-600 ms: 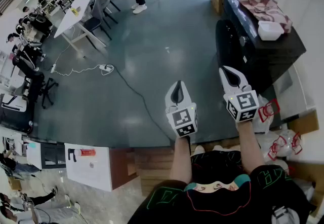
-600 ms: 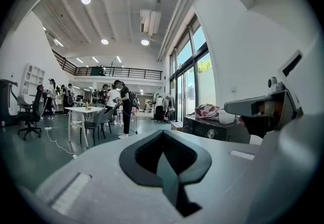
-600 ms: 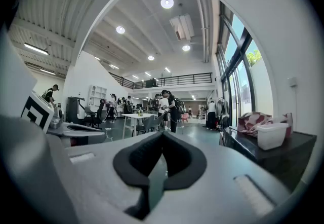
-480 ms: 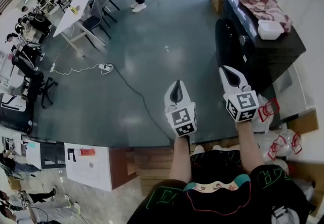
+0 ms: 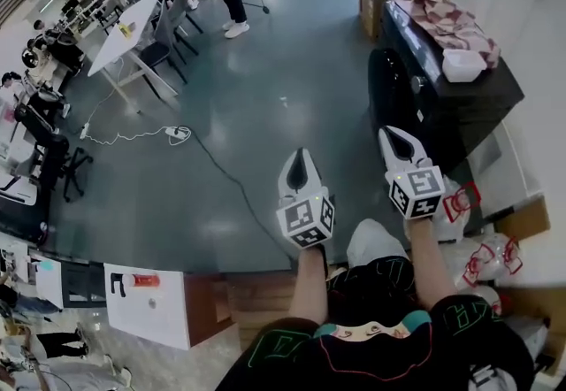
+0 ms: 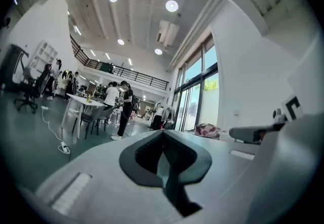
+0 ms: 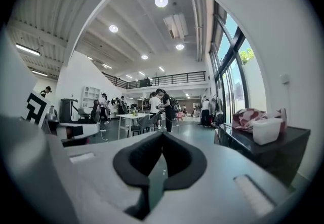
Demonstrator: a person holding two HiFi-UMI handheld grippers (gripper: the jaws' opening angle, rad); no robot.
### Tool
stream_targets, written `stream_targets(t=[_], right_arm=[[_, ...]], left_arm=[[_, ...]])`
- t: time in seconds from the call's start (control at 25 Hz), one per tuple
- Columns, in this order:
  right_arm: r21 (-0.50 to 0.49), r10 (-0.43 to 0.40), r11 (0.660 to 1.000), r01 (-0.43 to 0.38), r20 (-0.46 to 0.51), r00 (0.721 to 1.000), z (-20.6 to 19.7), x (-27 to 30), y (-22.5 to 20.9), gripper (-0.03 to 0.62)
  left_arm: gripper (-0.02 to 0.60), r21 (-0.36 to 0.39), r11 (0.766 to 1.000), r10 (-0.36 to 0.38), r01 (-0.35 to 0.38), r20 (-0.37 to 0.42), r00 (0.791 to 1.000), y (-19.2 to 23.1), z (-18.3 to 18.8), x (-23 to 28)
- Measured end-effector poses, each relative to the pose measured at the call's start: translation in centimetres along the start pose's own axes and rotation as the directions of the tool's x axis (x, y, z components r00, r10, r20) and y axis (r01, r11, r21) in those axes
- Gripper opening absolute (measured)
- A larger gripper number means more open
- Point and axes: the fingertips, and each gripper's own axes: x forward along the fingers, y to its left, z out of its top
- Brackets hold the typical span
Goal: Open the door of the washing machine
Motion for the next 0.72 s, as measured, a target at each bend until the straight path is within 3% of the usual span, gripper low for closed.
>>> stream_targets(t=[0.32, 0.72], right_arm=[[-0.031, -0.004, 1.0, 0.003, -0.02, 1.0, 0.0, 2.4, -1.6, 0.003], [0.02, 0.02, 1.0, -0.019, -0.08, 0.997, -4.0, 10.8, -4.1, 0.003]], left_arm=[[0.011, 0.063, 0.998, -0.011, 0.016, -0.078, 0.997, -0.3, -2.3, 3.0], [0.011, 0.115, 0.991, 0.082, -0.066, -0.146, 0.986, 3.4, -5.7, 9.3]])
